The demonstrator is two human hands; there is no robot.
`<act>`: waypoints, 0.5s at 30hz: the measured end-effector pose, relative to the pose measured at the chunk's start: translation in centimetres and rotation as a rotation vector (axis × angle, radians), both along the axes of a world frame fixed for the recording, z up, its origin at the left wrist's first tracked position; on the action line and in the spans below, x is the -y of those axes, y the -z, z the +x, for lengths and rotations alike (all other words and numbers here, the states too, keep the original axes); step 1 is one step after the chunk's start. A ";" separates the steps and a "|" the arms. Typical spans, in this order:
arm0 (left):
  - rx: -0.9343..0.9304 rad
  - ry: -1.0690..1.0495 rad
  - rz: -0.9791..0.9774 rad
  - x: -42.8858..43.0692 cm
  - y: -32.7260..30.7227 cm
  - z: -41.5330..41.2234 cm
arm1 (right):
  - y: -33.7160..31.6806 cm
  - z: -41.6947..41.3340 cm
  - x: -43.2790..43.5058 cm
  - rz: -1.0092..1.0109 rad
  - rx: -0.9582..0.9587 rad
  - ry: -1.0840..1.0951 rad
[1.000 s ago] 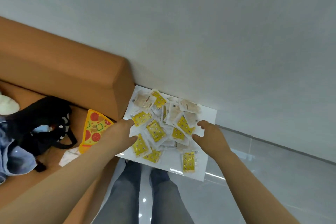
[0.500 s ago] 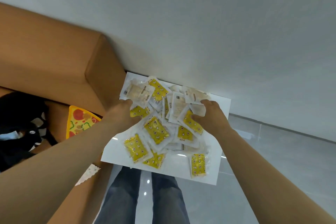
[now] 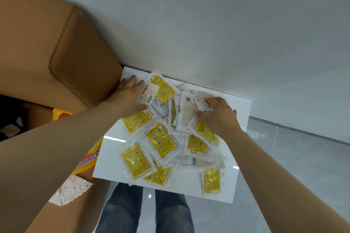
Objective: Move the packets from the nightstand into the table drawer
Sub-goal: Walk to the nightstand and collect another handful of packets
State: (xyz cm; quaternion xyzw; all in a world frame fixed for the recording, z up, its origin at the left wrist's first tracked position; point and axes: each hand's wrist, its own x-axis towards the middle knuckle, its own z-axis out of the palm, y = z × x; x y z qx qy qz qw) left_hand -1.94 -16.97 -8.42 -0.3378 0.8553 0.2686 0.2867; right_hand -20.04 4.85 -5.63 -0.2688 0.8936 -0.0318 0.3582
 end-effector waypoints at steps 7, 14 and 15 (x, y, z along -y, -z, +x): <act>-0.011 0.004 -0.003 -1.1 -0.7 0.6 | -1.3 0.1 -0.9 -0.141 0.049 0.323; -0.014 -0.046 -0.005 -2.0 -0.4 1.9 | 0.5 -1.8 -0.5 0.119 0.189 0.502; -0.014 -0.045 -0.019 -2.1 -0.3 1.9 | 0.7 -1.9 -0.4 0.137 0.203 0.517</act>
